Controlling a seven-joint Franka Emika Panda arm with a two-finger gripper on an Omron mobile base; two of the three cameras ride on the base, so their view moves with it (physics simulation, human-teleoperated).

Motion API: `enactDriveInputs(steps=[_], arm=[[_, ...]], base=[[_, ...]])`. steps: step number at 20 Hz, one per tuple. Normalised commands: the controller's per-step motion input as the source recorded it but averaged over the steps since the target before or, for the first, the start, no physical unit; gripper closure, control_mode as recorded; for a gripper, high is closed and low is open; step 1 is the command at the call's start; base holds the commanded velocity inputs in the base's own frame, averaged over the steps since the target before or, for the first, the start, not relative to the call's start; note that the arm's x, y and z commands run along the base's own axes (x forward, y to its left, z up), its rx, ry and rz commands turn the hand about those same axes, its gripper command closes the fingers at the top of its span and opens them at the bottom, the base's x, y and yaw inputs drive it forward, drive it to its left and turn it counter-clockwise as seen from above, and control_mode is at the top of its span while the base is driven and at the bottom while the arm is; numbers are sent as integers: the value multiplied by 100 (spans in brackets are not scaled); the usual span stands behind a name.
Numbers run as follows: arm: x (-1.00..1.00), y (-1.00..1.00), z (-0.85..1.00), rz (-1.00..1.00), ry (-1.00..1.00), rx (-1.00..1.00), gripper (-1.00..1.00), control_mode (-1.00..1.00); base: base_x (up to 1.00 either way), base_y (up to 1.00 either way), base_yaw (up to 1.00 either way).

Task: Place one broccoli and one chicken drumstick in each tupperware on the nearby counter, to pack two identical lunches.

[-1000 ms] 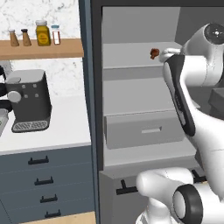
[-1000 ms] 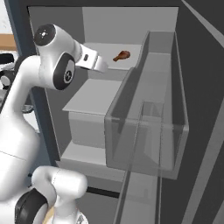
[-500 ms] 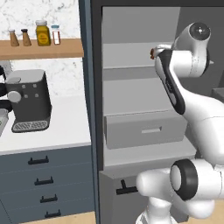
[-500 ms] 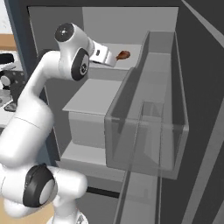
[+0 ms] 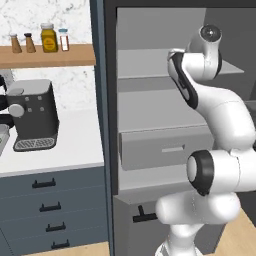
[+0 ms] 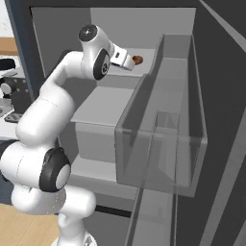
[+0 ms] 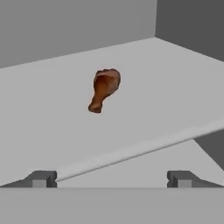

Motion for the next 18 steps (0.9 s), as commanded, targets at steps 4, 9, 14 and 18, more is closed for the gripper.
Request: enactDriveInputs(steps=[4,9,14,18], arm=[[67,-23,0,-2,0,2,-100,-100],[46,-17,-6,0,0,0,-100,-100],[46,-14,-15,0,1,0,-100,-100],[56,-1,-24,0,0,0,-100,-100]], base=[[0,0,0],[0,0,0],[0,0,0],[0,0,0]])
